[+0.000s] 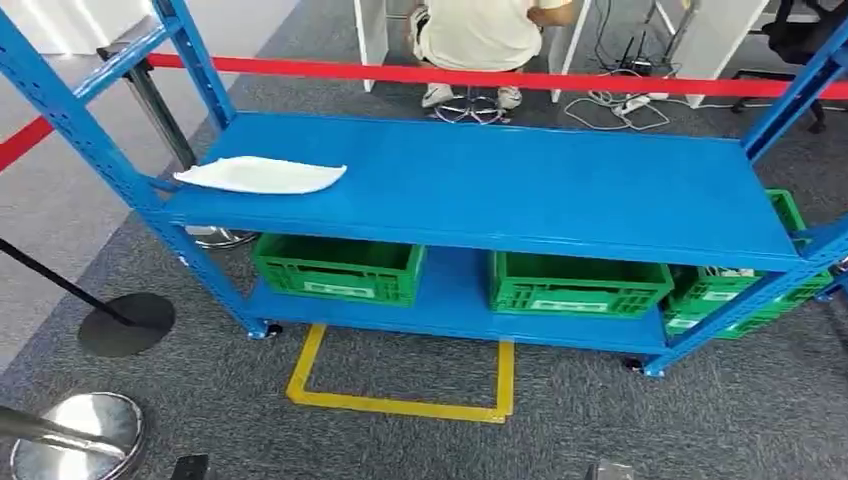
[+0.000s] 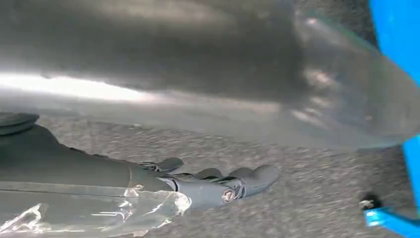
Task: Take the parts from the cabinet and place them on the table.
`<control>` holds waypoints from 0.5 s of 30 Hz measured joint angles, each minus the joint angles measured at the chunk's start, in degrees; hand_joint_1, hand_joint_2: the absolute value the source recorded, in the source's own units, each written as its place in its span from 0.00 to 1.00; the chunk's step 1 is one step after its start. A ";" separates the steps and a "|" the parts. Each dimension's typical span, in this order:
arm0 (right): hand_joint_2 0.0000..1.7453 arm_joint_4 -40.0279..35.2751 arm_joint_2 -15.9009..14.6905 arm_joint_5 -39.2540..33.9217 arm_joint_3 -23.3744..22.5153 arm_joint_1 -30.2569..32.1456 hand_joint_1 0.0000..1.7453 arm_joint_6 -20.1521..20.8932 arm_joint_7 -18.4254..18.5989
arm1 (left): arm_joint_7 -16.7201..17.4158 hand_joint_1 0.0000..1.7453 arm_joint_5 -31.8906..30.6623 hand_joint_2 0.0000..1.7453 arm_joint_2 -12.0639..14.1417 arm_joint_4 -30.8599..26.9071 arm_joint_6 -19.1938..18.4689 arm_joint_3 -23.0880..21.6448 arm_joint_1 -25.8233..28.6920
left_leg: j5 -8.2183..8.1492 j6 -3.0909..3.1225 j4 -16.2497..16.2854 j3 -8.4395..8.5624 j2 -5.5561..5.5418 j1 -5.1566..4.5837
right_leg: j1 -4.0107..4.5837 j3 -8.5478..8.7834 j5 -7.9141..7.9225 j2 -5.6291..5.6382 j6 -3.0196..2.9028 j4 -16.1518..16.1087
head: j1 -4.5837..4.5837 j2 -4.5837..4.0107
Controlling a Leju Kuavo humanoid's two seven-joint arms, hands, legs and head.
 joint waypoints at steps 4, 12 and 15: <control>0.00 0.00 0.00 -0.13 -0.37 -0.66 0.00 0.13 0.00 | 0.11 0.00 0.09 0.00 -0.20 0.00 0.63 0.04 -0.41 | 0.36 -1.50 0.69 -0.40 0.13 0.17 | -0.26 1.79 -0.36 0.36 -0.97 -0.82 | -0.31 -0.02; 1.00 0.81 -0.28 1.05 -0.76 -0.98 0.00 0.51 0.26 | 2.99 0.00 -1.64 0.00 -0.17 0.00 1.51 0.07 -0.38 | 1.09 -3.79 10.01 -10.52 0.62 0.88 | -0.78 5.49 -2.93 0.39 -1.97 -1.84 | -0.70 -0.02; 0.00 0.83 -0.94 1.14 -0.79 -1.15 0.00 1.51 0.15 | 2.27 0.00 -0.20 0.00 -0.57 0.02 0.15 0.26 -0.64 | 5.89 -6.60 -0.23 -6.81 0.86 2.08 | -0.35 5.64 -4.87 0.63 -0.88 -0.09 | -1.64 -0.02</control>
